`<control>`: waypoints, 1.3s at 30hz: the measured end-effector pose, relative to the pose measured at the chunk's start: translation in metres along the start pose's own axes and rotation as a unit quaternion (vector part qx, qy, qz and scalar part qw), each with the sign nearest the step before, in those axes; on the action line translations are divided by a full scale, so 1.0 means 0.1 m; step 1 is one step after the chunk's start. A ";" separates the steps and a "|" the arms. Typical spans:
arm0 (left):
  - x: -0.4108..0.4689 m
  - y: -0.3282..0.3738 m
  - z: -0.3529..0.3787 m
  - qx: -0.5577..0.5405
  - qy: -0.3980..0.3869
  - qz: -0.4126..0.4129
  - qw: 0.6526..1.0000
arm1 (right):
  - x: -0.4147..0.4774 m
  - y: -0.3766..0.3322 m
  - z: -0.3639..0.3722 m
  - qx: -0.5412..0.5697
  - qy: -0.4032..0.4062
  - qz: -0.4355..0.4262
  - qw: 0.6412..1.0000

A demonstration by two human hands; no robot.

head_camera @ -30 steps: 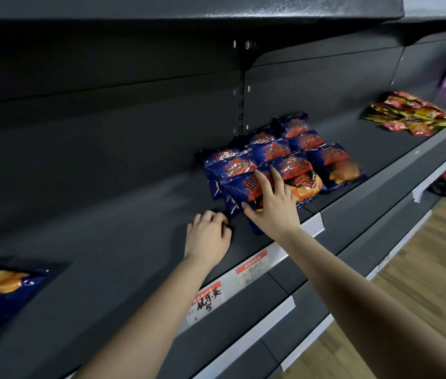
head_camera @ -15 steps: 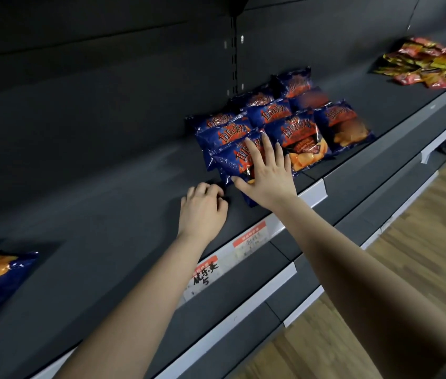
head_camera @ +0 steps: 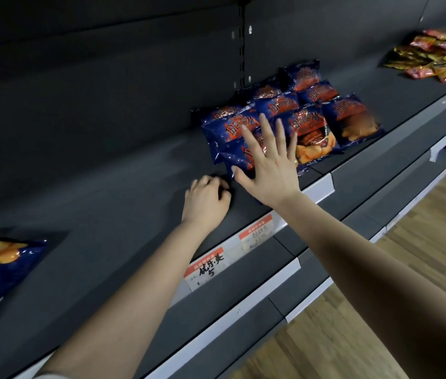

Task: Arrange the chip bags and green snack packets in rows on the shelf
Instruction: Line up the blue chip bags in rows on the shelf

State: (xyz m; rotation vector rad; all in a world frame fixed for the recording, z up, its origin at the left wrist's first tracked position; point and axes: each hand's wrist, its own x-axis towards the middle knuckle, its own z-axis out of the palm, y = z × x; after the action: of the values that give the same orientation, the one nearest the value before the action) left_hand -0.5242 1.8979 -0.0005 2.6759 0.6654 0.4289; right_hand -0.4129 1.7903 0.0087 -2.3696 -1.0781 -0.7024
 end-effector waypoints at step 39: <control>-2.58 -2.32 -1.68 0.100 0.206 -0.409 0.883 | -0.37 -4.05 0.69 0.169 -0.289 -0.334 0.881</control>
State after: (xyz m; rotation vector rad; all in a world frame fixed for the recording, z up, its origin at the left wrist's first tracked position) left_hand -0.8944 2.0051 0.0042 2.1759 1.9355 0.7016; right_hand -0.7320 2.0522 0.0056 -1.9082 -2.1250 0.0467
